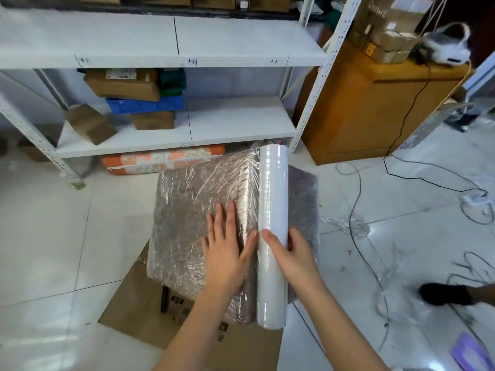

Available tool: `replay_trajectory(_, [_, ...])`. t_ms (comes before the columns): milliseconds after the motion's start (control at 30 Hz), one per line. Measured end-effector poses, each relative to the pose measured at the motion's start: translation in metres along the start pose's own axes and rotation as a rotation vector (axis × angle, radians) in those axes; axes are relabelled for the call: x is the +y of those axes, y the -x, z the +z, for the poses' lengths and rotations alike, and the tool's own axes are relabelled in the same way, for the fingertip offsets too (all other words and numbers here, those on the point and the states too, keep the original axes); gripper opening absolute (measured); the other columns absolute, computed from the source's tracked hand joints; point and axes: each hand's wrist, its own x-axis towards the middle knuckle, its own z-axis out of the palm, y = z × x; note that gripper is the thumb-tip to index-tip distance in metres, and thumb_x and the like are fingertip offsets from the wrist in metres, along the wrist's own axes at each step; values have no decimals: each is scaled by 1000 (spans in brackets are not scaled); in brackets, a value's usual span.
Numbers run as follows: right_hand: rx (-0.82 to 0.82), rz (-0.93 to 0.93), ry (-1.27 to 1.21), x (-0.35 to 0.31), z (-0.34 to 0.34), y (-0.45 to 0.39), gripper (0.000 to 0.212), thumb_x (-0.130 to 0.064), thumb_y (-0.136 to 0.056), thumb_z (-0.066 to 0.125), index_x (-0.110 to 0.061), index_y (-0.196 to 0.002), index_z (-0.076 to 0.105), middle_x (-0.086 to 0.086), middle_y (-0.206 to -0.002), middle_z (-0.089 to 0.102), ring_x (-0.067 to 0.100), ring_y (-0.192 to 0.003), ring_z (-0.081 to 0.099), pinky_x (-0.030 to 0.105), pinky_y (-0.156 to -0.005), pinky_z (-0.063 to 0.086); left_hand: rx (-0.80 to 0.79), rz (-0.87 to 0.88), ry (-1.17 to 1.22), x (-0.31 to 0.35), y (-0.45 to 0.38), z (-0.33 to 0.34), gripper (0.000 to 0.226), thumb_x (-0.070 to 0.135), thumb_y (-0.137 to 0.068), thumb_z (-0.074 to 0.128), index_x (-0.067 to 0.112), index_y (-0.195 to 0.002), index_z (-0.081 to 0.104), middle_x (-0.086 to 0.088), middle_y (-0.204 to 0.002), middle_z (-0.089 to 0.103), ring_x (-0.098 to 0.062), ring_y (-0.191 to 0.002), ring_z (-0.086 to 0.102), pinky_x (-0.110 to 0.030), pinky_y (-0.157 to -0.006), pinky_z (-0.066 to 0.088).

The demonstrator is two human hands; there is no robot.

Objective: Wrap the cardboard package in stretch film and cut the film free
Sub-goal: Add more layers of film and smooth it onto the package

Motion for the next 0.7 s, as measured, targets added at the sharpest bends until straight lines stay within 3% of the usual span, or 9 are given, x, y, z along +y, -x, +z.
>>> replay_trajectory(133, [-49, -33, 105, -8, 3, 4, 33, -45, -80, 69, -24, -99, 52, -14, -91, 61, -5, -79, 58, 12, -61, 44, 5, 7, -22, -12, 1, -6, 75, 86, -74, -4, 51, -139, -19, 19, -156, -18, -8, -145, -17, -47, -120, 5])
replay_trajectory(267, [71, -107, 238, -14, 15, 9, 45, -53, -74, 70, -20, -94, 46, -7, -92, 56, 3, -79, 56, 12, -55, 38, -38, 41, -31, -19, -5, -13, 66, 75, -82, 6, 54, -139, -19, 21, -156, -17, -7, -145, -15, -47, -119, 6])
replay_trajectory(367, [75, -95, 186, -21, 21, 9, 47, -50, -72, 74, -22, -91, 41, -9, -90, 57, 1, -78, 57, 14, -56, 40, -69, 50, -26, -22, -12, -21, 66, 72, -82, 8, 53, -141, -15, 20, -157, -14, -6, -145, -15, -49, -119, 7])
replay_trajectory(533, [27, -38, 153, -31, 32, 5, 51, -41, -71, 79, -19, -94, 39, -5, -91, 58, 2, -79, 59, 18, -60, 44, -70, -34, 32, -35, -12, -39, 67, 84, -74, 6, 65, -135, -14, 32, -151, -17, -12, -145, -16, -57, -114, -7])
replay_trajectory(700, [-24, 53, 103, -40, 50, 0, 54, -31, -71, 81, -16, -102, 39, -6, -93, 56, 0, -78, 56, 19, -66, 44, -53, -102, 146, -54, -11, -52, 68, 88, -72, 15, 71, -133, -10, 25, -156, -14, -14, -147, -10, -60, -115, 13])
